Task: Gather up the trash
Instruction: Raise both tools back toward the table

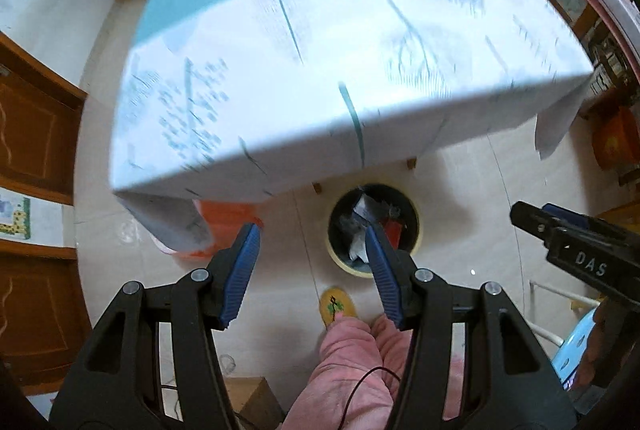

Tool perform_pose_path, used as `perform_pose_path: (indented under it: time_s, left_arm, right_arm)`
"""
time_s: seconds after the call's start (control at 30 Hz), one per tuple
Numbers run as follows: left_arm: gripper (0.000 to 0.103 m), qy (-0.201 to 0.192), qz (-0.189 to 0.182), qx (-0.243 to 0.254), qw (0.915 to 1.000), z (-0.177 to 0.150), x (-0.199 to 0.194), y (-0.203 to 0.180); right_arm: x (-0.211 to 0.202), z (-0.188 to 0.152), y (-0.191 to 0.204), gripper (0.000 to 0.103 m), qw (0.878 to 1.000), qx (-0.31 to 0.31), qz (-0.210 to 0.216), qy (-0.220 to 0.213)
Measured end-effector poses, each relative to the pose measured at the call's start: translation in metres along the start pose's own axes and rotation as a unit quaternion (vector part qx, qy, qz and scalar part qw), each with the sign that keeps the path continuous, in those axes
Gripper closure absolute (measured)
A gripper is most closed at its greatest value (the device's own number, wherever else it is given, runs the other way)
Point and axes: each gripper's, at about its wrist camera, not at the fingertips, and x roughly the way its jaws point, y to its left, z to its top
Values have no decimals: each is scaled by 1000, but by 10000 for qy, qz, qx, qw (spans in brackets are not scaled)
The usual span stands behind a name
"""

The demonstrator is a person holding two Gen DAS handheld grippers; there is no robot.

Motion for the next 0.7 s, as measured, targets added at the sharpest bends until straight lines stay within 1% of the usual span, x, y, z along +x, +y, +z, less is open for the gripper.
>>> perform_pose_path:
  time_s: [0.1,0.13,0.23,0.4,0.47,0.63,0.67,0.7]
  left_arm:
    - [51,-239,207,-22,9995,13,-29,6]
    - [51,-302,262,-18,9992,15,-35,8]
    - [51,-502,436,-18,9978,23,-55,12]
    - [50,-757,630,-82,9951,38,-80,21]
    - [50,-787,662,-99,9946,41,-82,25]
    - [48,-837,649,-287,9940,53,-91,41]
    - [46,-853,622,-343,9938,56,-93,44]
    - [42,-866,565,-399,9938,59,-94,49]
  right_arm:
    - [-29,11,2,48,9998,-47,91,-157]
    - [-38,16,3,48,9997,-71,123,-222]
    - [-64,29,3,41,9989,-121,218,-393]
    - [-98,52,2,39,9966,-284,357,-692]
    - [-105,60,3,38,9959,-335,396,-744]
    - [-117,90,3,31,9931,-484,473,-963]
    - [-118,96,5,30,9925,-524,467,-999]
    - [-123,105,8,28,9916,-579,485,-1046]
